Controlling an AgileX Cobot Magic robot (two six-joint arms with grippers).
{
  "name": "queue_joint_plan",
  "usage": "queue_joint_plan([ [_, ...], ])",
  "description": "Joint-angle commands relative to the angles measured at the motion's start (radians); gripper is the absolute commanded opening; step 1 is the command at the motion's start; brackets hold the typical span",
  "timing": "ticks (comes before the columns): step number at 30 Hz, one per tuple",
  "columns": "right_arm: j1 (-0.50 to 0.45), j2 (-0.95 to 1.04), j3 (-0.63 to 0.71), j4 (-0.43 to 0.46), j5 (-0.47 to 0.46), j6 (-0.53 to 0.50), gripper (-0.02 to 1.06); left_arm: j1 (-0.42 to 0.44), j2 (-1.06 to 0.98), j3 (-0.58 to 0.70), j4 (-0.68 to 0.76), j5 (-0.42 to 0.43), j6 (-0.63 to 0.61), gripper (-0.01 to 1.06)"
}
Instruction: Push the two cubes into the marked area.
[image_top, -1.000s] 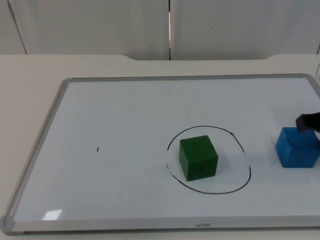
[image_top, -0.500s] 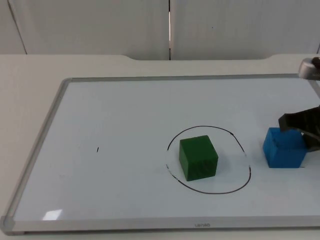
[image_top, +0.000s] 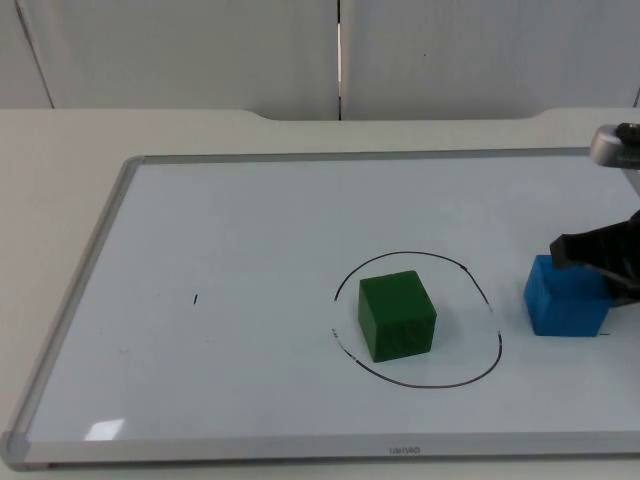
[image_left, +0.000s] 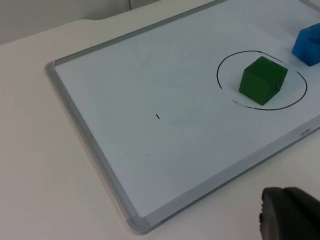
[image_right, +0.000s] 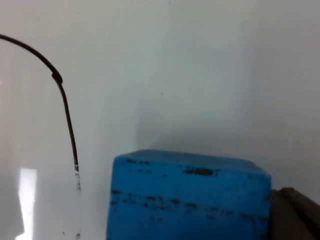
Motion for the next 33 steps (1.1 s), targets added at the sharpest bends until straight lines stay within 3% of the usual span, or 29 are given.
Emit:
queue_joint_plan([
  [1, 0.003, 0.0, -0.005, 0.005, -0.025, 0.004, 0.0, -0.004, -0.005, 0.005, -0.002, -0.012, -0.006, 0.0],
  [13, 0.003, 0.0, -0.005, 0.005, -0.068, 0.004, 0.0, -0.004, -0.005, 0.005, -0.002, -0.012, -0.006, 0.0],
  [33, 0.014, 0.0, -0.005, 0.002, -0.044, 0.011, 0.0, -0.004, -0.005, 0.005, -0.002, -0.012, -0.006, 0.0],
])
